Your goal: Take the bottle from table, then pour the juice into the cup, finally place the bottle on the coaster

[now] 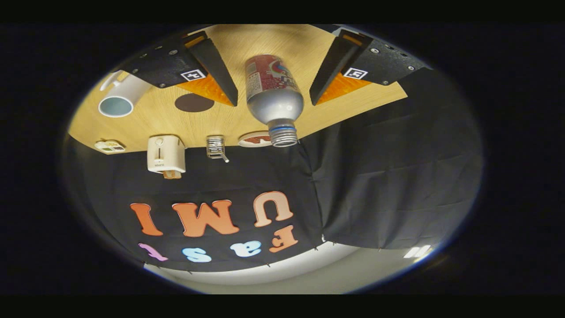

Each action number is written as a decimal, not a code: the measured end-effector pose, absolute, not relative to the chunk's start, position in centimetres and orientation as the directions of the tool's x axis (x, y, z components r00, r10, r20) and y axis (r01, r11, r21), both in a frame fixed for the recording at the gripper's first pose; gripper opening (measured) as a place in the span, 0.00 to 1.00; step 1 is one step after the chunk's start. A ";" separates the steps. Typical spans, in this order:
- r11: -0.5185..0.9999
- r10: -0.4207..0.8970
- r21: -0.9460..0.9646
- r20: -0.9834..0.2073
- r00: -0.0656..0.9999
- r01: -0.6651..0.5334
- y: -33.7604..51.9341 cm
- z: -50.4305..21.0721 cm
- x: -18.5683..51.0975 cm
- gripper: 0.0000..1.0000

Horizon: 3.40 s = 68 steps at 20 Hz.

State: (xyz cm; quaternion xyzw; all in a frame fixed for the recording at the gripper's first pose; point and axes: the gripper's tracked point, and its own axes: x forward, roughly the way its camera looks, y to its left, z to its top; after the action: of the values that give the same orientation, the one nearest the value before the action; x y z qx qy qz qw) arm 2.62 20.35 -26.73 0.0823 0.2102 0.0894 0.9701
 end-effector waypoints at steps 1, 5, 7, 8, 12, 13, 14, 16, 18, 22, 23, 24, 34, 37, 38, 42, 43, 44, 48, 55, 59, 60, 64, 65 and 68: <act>0.970 0.199 0.209 -0.407 0.891 -0.122 20.4 -27.2 2.7 0.97; 0.968 0.173 0.242 -0.464 0.869 -0.063 20.7 -29.1 3.0 0.95; 0.972 0.147 0.232 -0.493 0.857 -0.034 20.8 -29.9 3.2 0.93; 0.975 0.119 0.220 -0.509 0.853 -0.005 20.6 -30.2 3.2 0.92; 0.982 0.080 0.185 -0.533 0.842 0.024 20.8 -30.5 3.1 0.86; 0.984 0.071 0.175 -0.535 0.842 0.028 20.7 -30.5 3.2 0.85; 0.985 0.066 0.170 -0.537 0.841 0.031 20.6 -30.4 3.3 0.84; 0.982 0.064 0.184 -0.532 0.844 0.041 20.5 -29.9 3.3 0.82; 0.975 0.065 0.214 -0.523 0.850 0.057 19.9 -29.2 3.4 0.81; 0.949 0.080 0.301 -0.517 0.852 0.093 18.5 -28.1 3.2 0.80; 0.941 0.082 0.323 -0.516 0.852 0.105 17.9 -27.9 3.1 0.80; 0.931 0.085 0.345 -0.519 0.851 0.118 17.4 -27.8 3.1 0.80; 0.724 0.105 0.621 -0.529 0.842 0.300 12.5 -28.2 2.3 0.80; 0.685 0.092 0.655 -0.513 0.853 0.319 11.6 -28.0 2.0 0.80; 0.673 0.093 0.665 -0.508 0.856 0.322 11.6 -27.9 1.9 0.80; 0.591 0.114 0.735 -0.485 0.867 0.333 11.7 -27.6 1.7 0.80; 0.571 0.118 0.747 -0.486 0.866 0.341 11.8 -27.9 1.6 0.80; 0.558 0.119 0.752 -0.491 0.863 0.351 11.7 -28.2 1.7 0.80; 0.469 0.132 0.797 -0.491 0.861 0.382 11.3 -28.2 1.5 0.80; 0.305 0.151 0.871 -0.444 0.883 0.386 10.1 -27.0 1.5 0.80; 0.212 0.170 0.894 -0.433 0.885 0.396 10.2 -27.2 1.7 0.80; 0.198 0.175 0.896 -0.431 0.885 0.398 10.3 -27.3 1.7 0.80; 0.162 0.170 0.901 -0.427 0.888 0.402 10.4 -27.4 1.8 0.80; 0.146 0.175 0.904 -0.423 0.889 0.402 10.5 -27.4 1.9 0.80; 0.089 0.195 0.912 -0.410 0.891 0.400 11.0 -27.1 1.9 0.80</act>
State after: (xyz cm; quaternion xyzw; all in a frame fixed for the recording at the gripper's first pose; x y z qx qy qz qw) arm 1.91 10.99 -27.11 0.6711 0.2216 -0.0729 0.7037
